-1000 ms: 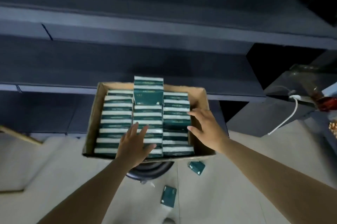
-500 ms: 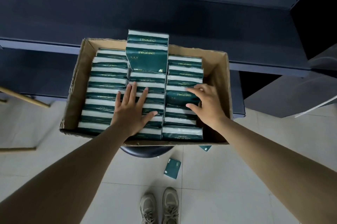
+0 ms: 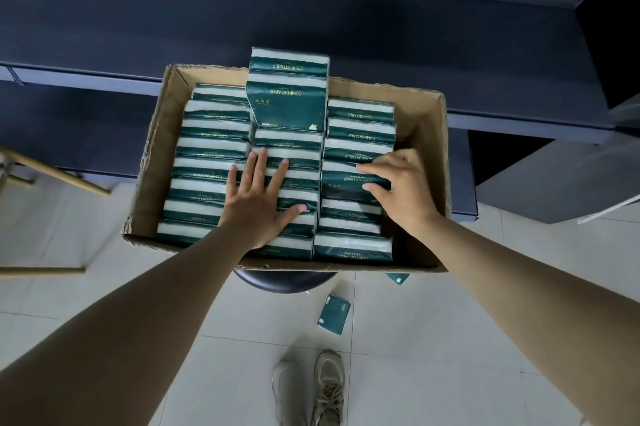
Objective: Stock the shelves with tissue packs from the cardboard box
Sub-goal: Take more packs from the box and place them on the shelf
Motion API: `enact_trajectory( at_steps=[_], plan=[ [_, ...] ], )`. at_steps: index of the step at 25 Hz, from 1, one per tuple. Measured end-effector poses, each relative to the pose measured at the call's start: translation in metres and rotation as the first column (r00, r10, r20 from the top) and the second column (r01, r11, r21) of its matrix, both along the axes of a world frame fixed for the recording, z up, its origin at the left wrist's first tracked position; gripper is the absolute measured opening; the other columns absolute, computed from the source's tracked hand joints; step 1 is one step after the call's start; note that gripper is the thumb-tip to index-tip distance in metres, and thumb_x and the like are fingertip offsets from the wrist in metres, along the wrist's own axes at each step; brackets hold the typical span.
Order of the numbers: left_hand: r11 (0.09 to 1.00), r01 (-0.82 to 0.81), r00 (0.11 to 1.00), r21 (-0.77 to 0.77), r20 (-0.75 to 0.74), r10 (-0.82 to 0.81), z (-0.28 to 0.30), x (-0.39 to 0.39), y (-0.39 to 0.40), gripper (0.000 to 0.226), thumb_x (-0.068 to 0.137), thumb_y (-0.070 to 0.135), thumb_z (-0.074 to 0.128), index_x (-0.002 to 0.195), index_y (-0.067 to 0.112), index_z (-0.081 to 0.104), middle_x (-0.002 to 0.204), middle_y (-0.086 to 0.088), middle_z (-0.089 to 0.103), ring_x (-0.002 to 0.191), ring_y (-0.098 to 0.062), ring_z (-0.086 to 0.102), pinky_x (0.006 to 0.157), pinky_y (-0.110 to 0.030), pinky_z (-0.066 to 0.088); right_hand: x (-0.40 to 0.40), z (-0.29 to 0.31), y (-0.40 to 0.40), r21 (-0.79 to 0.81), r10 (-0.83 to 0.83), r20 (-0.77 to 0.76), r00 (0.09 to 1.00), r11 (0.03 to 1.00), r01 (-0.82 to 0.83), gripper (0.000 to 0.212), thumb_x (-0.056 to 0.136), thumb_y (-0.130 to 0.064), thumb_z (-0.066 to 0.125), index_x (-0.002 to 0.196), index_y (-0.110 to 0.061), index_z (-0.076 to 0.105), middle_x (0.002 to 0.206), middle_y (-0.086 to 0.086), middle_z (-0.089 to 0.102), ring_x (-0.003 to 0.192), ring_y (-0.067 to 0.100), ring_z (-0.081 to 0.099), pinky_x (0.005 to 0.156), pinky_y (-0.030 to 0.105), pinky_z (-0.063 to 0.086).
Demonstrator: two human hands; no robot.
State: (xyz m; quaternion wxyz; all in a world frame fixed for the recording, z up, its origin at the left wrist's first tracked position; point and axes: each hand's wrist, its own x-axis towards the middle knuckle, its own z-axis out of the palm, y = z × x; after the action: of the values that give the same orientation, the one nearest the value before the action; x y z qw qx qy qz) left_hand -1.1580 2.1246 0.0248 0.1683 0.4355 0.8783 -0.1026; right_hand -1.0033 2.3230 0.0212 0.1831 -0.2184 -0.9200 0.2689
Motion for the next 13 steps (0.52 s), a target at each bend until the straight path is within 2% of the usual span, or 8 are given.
enact_trajectory(
  at_steps=[3, 5, 7, 10, 13],
  plan=[
    [1.000, -0.003, 1.000, 0.030, 0.018, 0.003, 0.019, 0.001, 0.001, 0.087, 0.084, 0.074, 0.018, 0.149, 0.025, -0.015, 0.157, -0.009, -0.017, 0.144, -0.024, -0.016, 0.116, -0.045, -0.007, 0.005, 0.023, -0.001, -0.070, 0.033, -0.013, 0.999, 0.997, -0.033, 0.032, 0.075, -0.007, 0.074, 0.106, -0.015, 0.071, 0.095, 0.002, 0.065, 0.096, 0.024, 0.053, 0.090, 0.023, 0.037],
    [0.990, 0.002, 1.000, 0.143, -0.003, -0.001, 0.040, 0.006, 0.000, 0.087, 0.087, 0.070, 0.030, 0.151, 0.021, 0.000, 0.159, -0.009, 0.004, 0.146, -0.024, -0.002, 0.117, -0.042, 0.000, 0.007, 0.048, -0.003, -0.133, 0.059, -0.016, 0.998, 0.989, -0.060, 0.030, 0.079, -0.008, 0.072, 0.108, -0.016, 0.070, 0.099, 0.001, 0.064, 0.096, 0.023, 0.057, 0.092, 0.030, 0.043],
    [0.964, -0.020, 1.000, 0.264, -0.011, 0.024, 0.069, 0.009, 0.003, 0.084, 0.086, 0.068, 0.039, 0.151, 0.021, 0.011, 0.157, -0.008, 0.016, 0.145, -0.023, 0.006, 0.118, -0.039, 0.006, 0.008, 0.082, -0.005, -0.177, 0.073, -0.030, 0.997, 0.981, -0.077, 0.028, 0.081, -0.009, 0.070, 0.108, -0.016, 0.070, 0.101, -0.001, 0.063, 0.098, 0.017, 0.058, 0.094, 0.026, 0.043],
    [0.931, -0.034, 0.997, 0.364, -0.056, 0.058, 0.123, 0.009, 0.015, 0.084, 0.084, 0.068, 0.045, 0.149, 0.021, 0.018, 0.155, -0.006, 0.019, 0.144, -0.022, 0.009, 0.117, -0.038, 0.010, 0.006, 0.141, -0.003, -0.167, 0.102, -0.076, 0.992, 0.979, -0.113, 0.026, 0.082, -0.008, 0.069, 0.107, -0.014, 0.070, 0.102, -0.001, 0.063, 0.097, 0.009, 0.055, 0.091, 0.010, 0.036],
    [0.878, -0.019, 0.988, 0.478, -0.126, 0.090, 0.192, 0.002, 0.025, 0.087, 0.081, 0.067, 0.052, 0.148, 0.020, 0.022, 0.155, -0.007, 0.015, 0.144, -0.022, 0.009, 0.115, -0.037, 0.011, 0.002, 0.209, 0.000, -0.113, 0.135, -0.137, 0.981, 0.982, -0.151, 0.026, 0.082, -0.008, 0.069, 0.108, -0.014, 0.070, 0.102, -0.002, 0.062, 0.097, 0.009, 0.056, 0.090, 0.016, 0.041]
  ],
)
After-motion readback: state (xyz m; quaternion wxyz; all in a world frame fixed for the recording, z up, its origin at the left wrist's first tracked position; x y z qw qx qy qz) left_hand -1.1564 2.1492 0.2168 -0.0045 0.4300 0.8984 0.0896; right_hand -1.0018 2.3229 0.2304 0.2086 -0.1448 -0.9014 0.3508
